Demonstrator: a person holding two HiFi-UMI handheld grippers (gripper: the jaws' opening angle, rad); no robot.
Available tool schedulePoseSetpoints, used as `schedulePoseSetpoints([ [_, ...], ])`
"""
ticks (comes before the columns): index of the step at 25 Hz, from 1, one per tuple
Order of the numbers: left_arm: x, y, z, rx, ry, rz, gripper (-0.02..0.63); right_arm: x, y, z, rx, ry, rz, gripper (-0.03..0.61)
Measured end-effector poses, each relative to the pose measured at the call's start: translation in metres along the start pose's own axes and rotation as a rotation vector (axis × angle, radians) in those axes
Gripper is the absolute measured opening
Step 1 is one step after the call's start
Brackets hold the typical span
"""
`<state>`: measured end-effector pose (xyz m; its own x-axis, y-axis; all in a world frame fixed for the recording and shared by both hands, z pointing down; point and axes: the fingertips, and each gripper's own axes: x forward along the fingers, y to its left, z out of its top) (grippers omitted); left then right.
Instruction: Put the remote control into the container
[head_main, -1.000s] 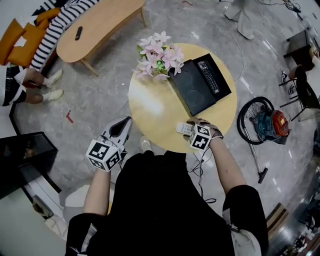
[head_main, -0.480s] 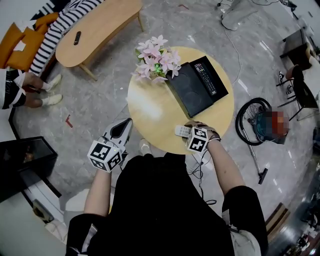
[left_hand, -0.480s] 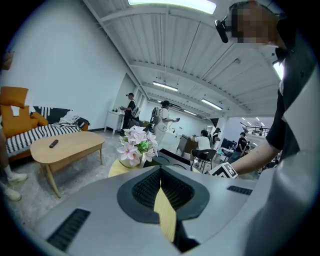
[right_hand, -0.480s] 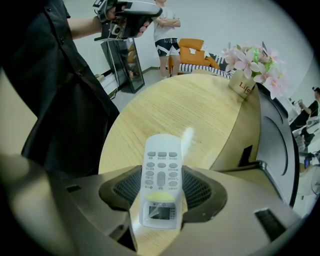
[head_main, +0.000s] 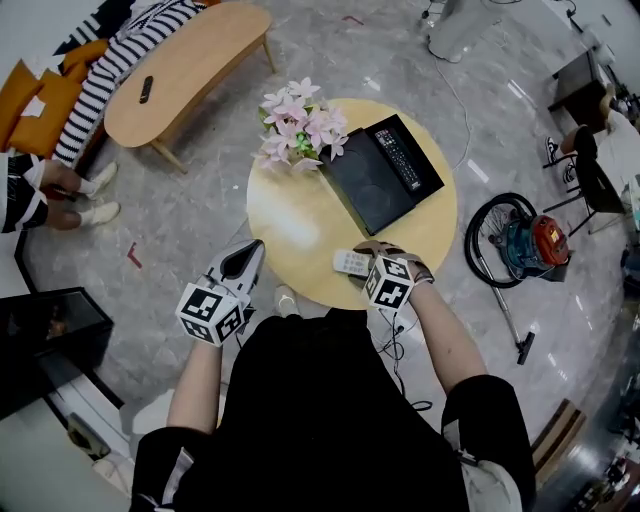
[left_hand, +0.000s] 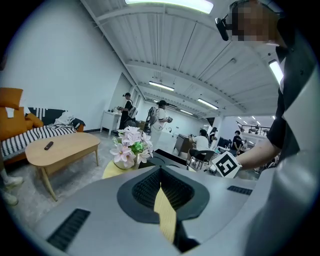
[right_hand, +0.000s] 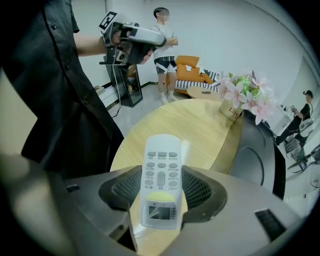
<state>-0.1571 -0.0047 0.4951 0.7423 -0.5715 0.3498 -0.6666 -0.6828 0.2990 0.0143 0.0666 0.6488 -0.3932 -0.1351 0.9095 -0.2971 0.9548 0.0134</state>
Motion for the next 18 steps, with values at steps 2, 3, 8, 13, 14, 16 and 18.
schedulePoseSetpoints([
  [2,0.004,-0.004,0.005,0.006,-0.006,-0.011,0.008,-0.013,-0.005,0.008,-0.006,-0.018,-0.018,0.259],
  [3,0.007,-0.005,0.008,0.009,-0.01,-0.016,0.008,-0.02,-0.008,0.012,-0.007,-0.028,-0.027,0.259],
  [8,0.021,-0.014,0.025,0.019,-0.041,-0.032,0.006,-0.056,-0.033,0.028,0.0,-0.089,-0.093,0.259],
  [13,0.042,-0.025,0.043,0.043,-0.065,-0.054,0.006,-0.086,-0.069,0.021,0.017,-0.102,-0.165,0.259],
  [14,0.045,-0.028,0.046,0.046,-0.07,-0.057,0.006,-0.092,-0.076,0.02,0.024,-0.108,-0.175,0.259],
  [16,0.053,-0.032,0.052,0.048,-0.078,-0.061,0.006,-0.103,-0.089,0.017,0.041,-0.123,-0.2,0.259],
  [18,0.061,-0.035,0.057,0.051,-0.083,-0.063,0.006,-0.114,-0.106,0.014,0.07,-0.143,-0.228,0.259],
])
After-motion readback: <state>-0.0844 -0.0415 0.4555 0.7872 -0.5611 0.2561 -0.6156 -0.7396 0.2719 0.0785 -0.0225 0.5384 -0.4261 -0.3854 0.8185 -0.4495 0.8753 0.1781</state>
